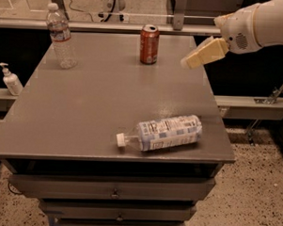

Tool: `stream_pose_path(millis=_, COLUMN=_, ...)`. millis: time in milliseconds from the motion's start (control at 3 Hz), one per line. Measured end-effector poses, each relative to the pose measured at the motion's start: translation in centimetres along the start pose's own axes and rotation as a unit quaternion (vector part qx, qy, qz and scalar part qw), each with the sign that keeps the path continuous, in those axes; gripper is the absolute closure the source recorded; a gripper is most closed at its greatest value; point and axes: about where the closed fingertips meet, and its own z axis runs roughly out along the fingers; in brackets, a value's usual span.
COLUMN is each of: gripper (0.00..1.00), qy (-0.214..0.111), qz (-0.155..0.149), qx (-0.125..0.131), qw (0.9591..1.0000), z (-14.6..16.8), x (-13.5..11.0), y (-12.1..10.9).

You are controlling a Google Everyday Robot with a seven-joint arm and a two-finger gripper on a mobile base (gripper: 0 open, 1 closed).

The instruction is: Move coke can near blue plastic bottle

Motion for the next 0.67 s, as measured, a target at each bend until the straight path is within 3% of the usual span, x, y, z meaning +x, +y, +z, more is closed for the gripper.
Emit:
stream_pose_path(millis=333, gripper=0.0, qy=-0.026, qz=0.02, qx=0.004, qw=0.9994, z=2.6, x=-0.5, y=-0.3)
stream_pose_path(millis=667, gripper=0.0, qy=-0.053, qz=0.044, qx=0.007, qw=0.9976, z=7.1, x=-1.2, y=-1.4)
